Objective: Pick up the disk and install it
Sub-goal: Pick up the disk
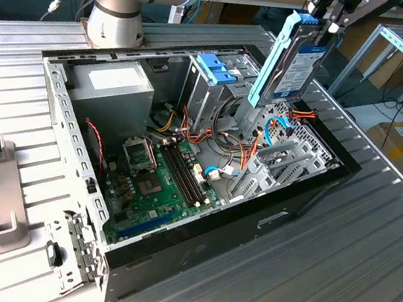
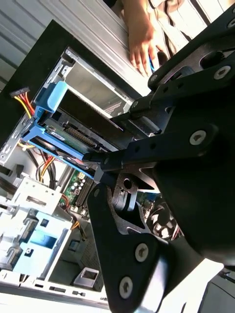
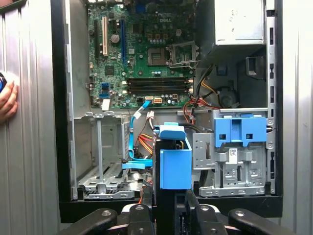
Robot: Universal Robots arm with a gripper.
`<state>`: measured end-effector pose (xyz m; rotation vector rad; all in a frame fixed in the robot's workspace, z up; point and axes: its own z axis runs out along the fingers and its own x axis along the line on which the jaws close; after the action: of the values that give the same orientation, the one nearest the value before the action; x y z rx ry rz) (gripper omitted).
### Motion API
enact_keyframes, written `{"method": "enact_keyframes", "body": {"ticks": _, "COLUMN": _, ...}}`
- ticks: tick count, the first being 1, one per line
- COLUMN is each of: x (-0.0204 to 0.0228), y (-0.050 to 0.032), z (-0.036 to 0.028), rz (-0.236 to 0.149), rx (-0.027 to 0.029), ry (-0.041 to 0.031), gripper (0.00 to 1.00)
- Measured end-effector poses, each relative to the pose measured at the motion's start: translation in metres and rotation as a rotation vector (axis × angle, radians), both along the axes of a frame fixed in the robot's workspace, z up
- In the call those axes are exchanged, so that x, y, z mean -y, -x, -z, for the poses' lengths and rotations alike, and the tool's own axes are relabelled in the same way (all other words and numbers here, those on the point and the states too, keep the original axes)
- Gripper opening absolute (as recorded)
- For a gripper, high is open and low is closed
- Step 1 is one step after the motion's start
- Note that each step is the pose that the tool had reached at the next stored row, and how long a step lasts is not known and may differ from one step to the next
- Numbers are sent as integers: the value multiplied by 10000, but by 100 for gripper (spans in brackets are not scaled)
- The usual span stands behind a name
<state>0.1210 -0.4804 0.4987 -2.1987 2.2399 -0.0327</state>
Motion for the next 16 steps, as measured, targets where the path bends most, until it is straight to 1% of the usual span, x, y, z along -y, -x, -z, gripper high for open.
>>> {"method": "enact_keyframes", "body": {"ticks": 1, "x": 41, "y": 0, "z": 1, "rz": 0, "rx": 0, "ry": -6, "gripper": 35}}
{"method": "enact_keyframes", "body": {"ticks": 4, "x": 106, "y": 0, "z": 0, "rz": 0, "rx": 0, "ry": -12, "gripper": 35}}
{"method": "enact_keyframes", "body": {"ticks": 6, "x": 133, "y": 0, "z": 0, "rz": 0, "rx": 0, "ry": -20, "gripper": 35}}
{"method": "enact_keyframes", "body": {"ticks": 13, "x": 143, "y": 0, "z": 0, "rz": 0, "rx": 0, "ry": -23, "gripper": 35}}
{"method": "enact_keyframes", "body": {"ticks": 16, "x": 153, "y": 0, "z": 0, "rz": 0, "rx": 0, "ry": -22, "gripper": 35}}
